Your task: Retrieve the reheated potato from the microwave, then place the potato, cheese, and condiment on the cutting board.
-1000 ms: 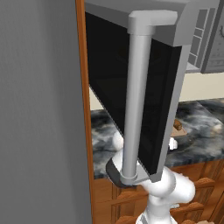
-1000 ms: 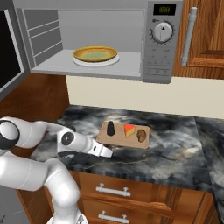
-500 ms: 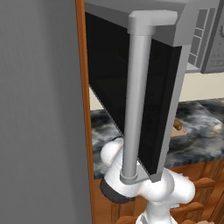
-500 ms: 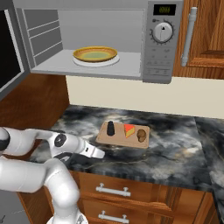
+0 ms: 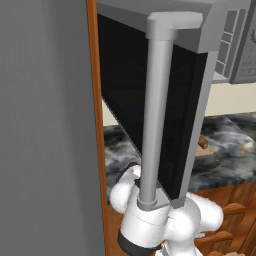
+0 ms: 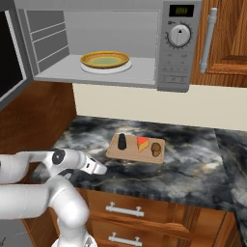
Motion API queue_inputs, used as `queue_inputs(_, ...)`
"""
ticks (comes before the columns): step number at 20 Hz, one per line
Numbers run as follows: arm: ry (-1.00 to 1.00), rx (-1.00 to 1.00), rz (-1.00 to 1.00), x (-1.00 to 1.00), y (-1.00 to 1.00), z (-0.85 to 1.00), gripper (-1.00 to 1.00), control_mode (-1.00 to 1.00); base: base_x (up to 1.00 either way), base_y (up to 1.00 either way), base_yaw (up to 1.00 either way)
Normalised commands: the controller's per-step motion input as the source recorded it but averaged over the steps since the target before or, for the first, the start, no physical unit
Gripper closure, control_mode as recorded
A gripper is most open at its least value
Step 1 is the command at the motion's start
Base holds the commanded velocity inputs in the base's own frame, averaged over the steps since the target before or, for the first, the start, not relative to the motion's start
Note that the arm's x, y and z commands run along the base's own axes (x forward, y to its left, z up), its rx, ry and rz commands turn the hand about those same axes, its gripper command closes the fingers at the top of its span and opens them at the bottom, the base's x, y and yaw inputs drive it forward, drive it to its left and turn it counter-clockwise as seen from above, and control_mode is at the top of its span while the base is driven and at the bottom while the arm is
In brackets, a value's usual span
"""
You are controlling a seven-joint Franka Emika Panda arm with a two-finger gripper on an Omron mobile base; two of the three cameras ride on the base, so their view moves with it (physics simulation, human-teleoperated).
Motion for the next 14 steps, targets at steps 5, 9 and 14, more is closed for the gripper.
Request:
queue_inputs(5,0.21,0.20,0.00,0.00,0.00,0.71,-1.00,-1.00,0.00,0.00,0.00)
queue_inputs(9,0.18,0.19,0.00,-0.08,0.00,0.73,-1.00,-1.00,0.00,0.00,0.00)
queue_inputs(14,0.15,0.16,0.03,-0.14,-0.03,0.68,-1.00,-1.00,0.00,0.00,0.00)
